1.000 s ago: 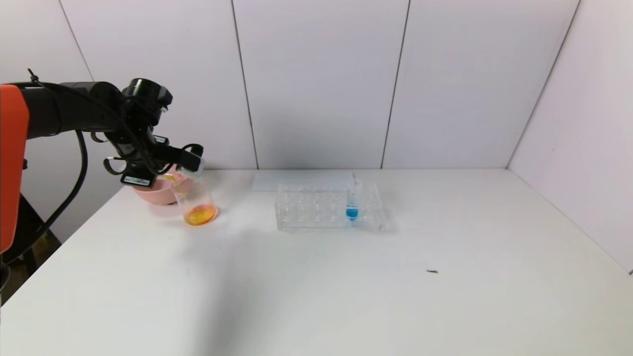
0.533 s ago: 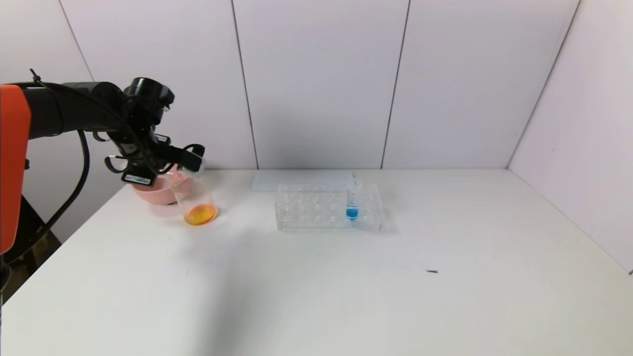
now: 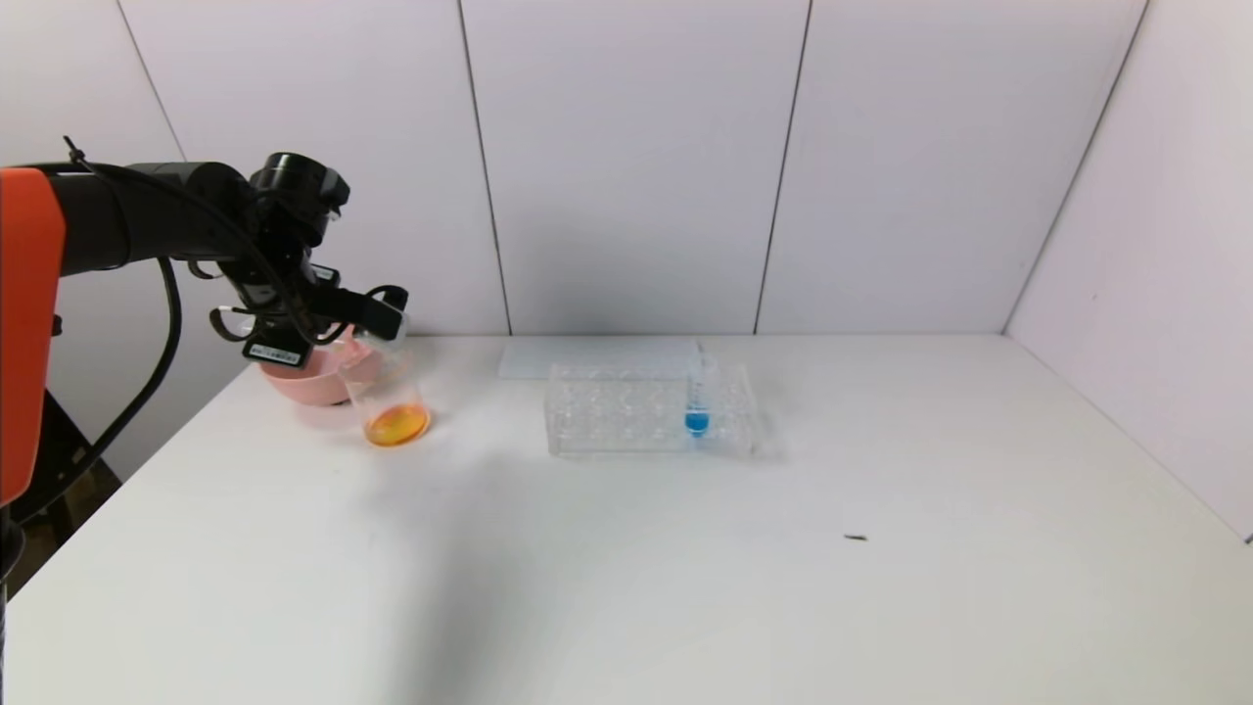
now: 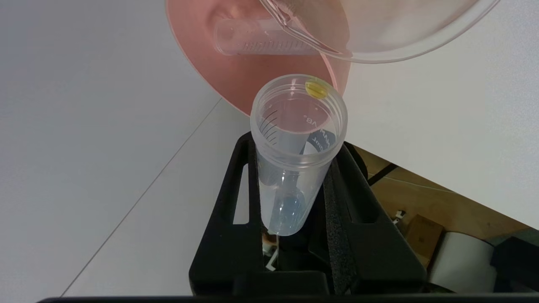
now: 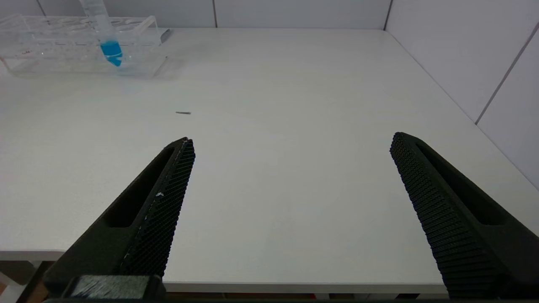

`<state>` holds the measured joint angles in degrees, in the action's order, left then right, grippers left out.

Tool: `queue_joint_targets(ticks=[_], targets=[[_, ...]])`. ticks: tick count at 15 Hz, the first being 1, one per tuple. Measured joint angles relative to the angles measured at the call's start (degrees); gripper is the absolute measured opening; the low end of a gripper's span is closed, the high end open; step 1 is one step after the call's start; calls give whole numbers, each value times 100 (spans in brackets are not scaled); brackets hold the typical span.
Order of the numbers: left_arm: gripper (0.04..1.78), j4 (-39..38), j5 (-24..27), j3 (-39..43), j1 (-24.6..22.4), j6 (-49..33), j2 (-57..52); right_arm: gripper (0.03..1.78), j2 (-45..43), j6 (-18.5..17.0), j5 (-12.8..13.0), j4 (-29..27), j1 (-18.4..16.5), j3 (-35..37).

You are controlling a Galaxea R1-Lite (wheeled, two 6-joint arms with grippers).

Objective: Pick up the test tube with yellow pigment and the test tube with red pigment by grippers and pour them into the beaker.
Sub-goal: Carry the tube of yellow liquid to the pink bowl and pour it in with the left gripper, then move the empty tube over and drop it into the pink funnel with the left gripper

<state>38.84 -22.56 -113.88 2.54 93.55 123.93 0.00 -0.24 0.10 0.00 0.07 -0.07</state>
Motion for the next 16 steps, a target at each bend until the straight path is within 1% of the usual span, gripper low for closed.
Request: queue_joint_targets(ticks=[7, 10, 12, 14, 16], targets=[[44, -9, 112, 7, -45, -48, -56, 170, 0, 2, 0, 0, 0, 0], [44, -17, 449, 22, -111, -102, -161, 170, 0, 0, -2, 0, 0, 0], [44, -78, 675, 22, -169, -362, -232, 170, 0, 0, 0, 0, 0, 0], [44, -102, 835, 24, -221, -811, -310, 170, 0, 2, 0, 0, 0, 0], [44, -199, 1182, 24, -327, -1290, -395, 170, 0, 0, 0, 0, 0, 0]])
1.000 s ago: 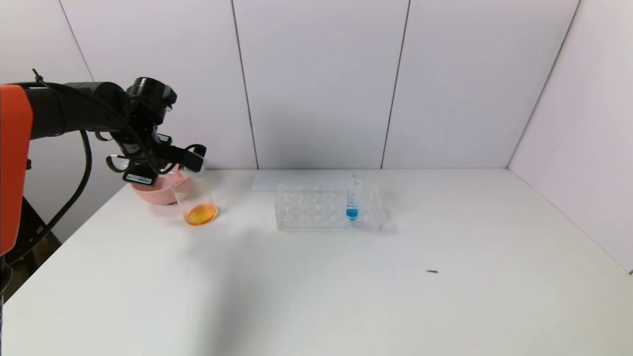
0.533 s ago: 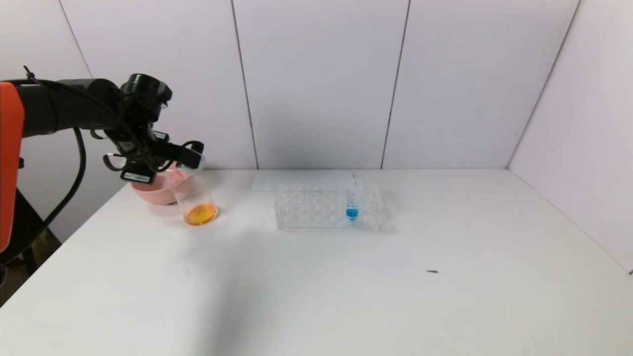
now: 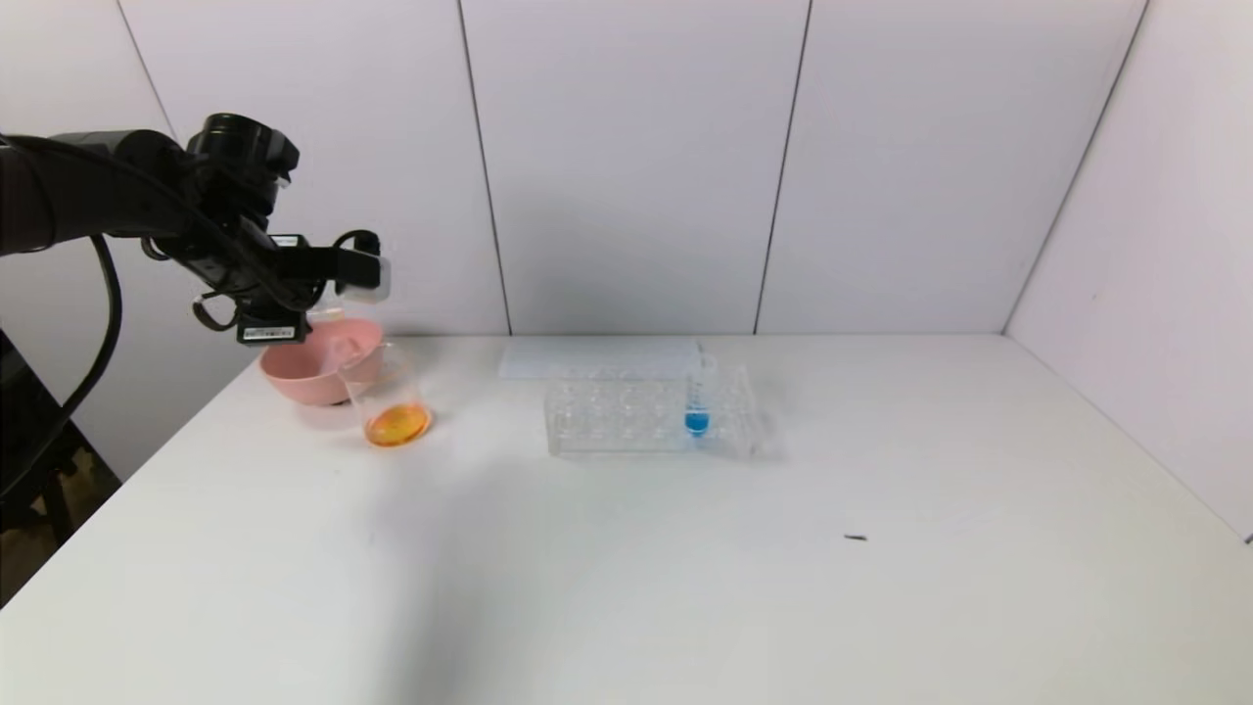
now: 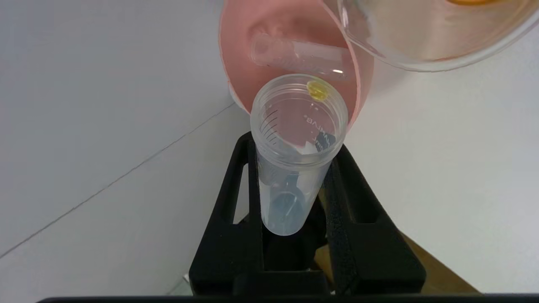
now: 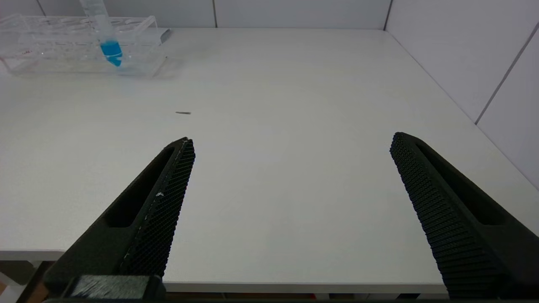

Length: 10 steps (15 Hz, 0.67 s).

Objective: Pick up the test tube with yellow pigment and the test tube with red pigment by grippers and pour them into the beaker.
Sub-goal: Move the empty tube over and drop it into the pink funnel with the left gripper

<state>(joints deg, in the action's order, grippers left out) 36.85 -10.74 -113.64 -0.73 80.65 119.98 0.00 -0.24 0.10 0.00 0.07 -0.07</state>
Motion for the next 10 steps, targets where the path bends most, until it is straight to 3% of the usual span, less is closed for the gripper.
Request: queue_joint_targets(ticks=[10], targets=[[44, -557, 1776, 68, -850, -2302, -488, 170, 0, 0, 0, 0, 0, 0]])
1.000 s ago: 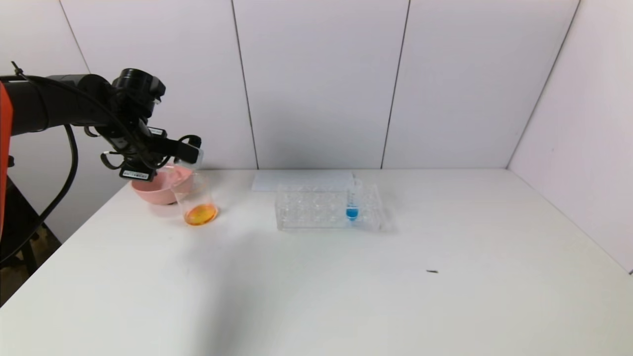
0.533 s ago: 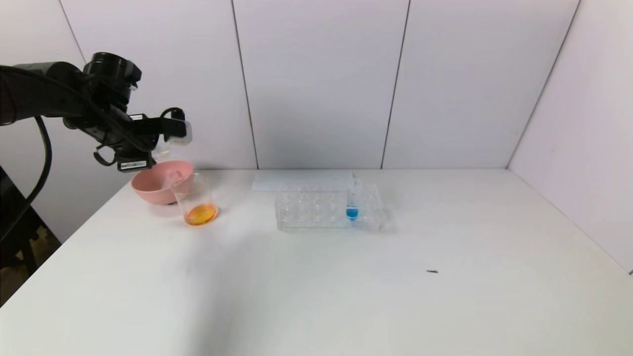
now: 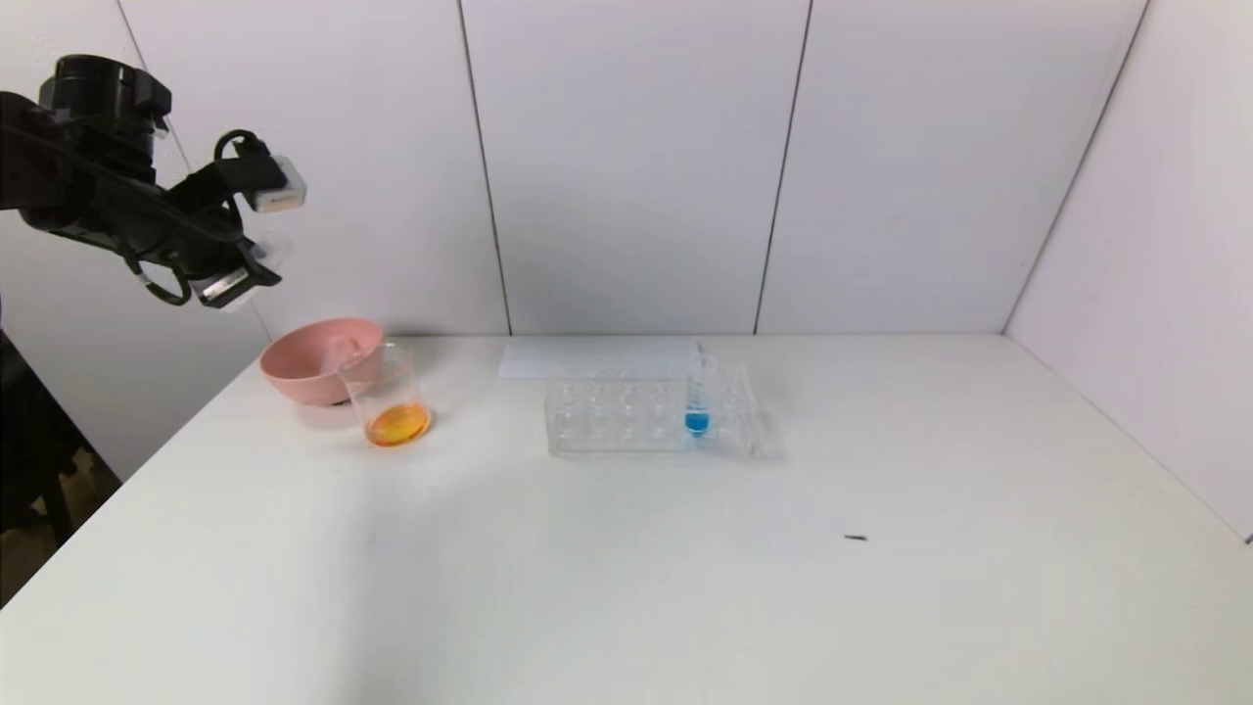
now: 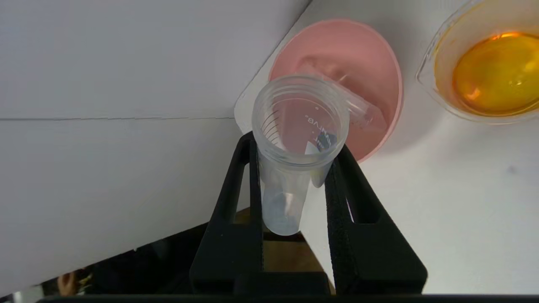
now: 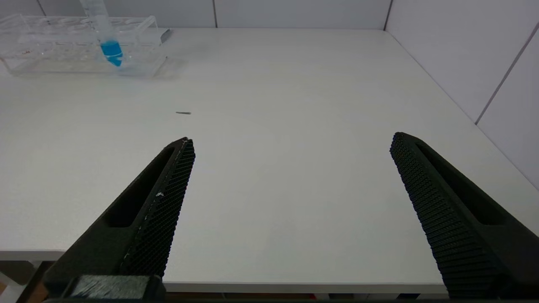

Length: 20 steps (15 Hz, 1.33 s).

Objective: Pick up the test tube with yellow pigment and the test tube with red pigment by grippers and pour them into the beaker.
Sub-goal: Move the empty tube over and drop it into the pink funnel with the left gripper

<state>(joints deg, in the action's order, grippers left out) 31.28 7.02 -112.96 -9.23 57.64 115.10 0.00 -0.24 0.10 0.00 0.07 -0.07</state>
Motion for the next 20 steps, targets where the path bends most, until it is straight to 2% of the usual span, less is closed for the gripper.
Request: queue_joint_targets(ticks=[5, 9, 12, 17, 20], targets=[[44, -601, 193, 260, -212, -1770, -80, 170, 0, 2, 0, 0, 0, 0], [44, -1958, 179, 1045, -315, -3199, -111, 170, 0, -2, 0, 0, 0, 0], [44, -3016, 182, 1541, -347, -3920, -88, 170, 0, -2, 0, 0, 0, 0], [44, -3251, 184, 1768, -361, -4656, 33, 170, 0, 0, 0, 0, 0, 0], [44, -3244, 247, 1729, -339, -4764, 166, 170, 0, -2, 0, 0, 0, 0]])
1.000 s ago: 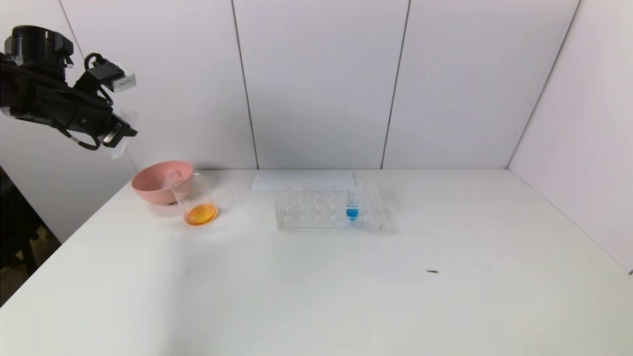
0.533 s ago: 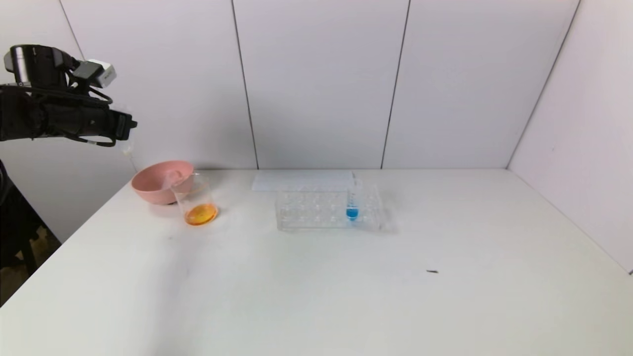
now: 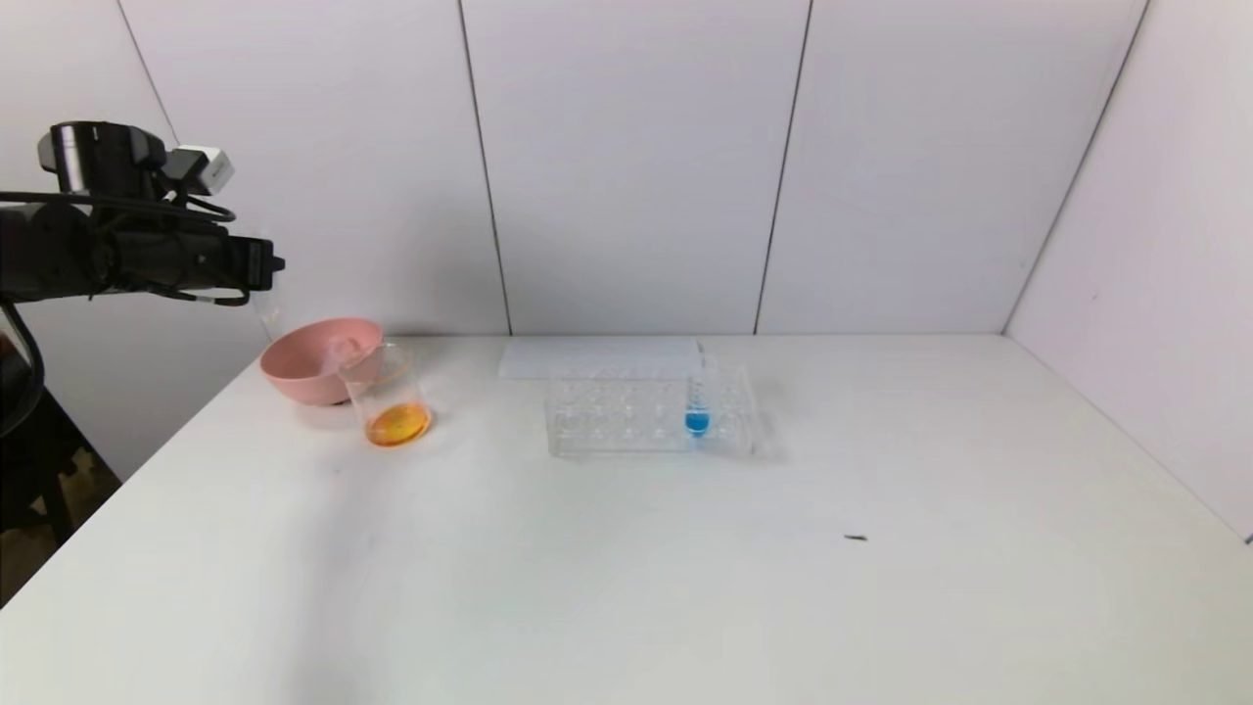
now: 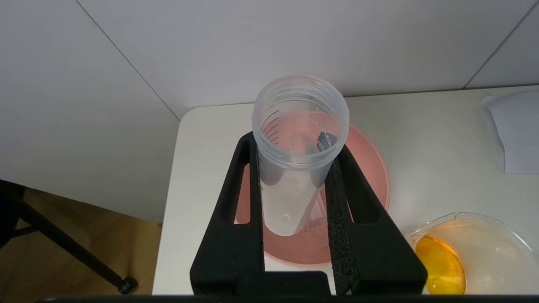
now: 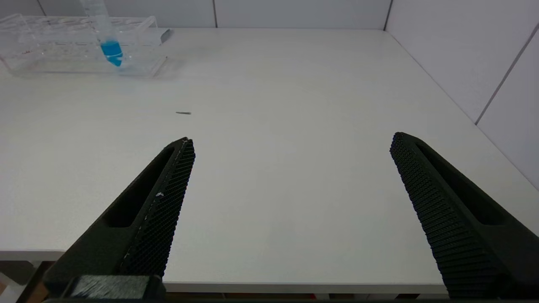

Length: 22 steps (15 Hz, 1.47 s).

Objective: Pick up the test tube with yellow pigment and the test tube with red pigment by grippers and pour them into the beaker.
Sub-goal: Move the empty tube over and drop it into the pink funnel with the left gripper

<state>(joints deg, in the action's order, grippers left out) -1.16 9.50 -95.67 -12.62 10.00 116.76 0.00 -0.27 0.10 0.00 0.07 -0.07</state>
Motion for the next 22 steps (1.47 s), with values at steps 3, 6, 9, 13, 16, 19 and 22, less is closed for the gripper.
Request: queue_joint_targets(ticks=[3, 6, 9, 13, 16, 19, 22], targets=[[44, -10, 12, -35, 77, -201, 215, 170, 0, 2, 0, 0, 0, 0], [44, -151, 17, -173, 105, -306, 507, 170, 0, 0, 0, 0, 0, 0], [44, -453, 73, -308, 127, -315, 879, 170, 0, 2, 0, 0, 0, 0], [44, -749, 177, -323, 199, -477, 1231, 170, 0, 0, 0, 0, 0, 0], [44, -755, 196, -284, 367, -800, 1318, 170, 0, 2, 0, 0, 0, 0], [44, -746, 202, -229, 441, -844, 1353, 170, 0, 0, 0, 0, 0, 0], [44, -738, 207, -218, 455, -870, 1369, 170, 0, 2, 0, 0, 0, 0]])
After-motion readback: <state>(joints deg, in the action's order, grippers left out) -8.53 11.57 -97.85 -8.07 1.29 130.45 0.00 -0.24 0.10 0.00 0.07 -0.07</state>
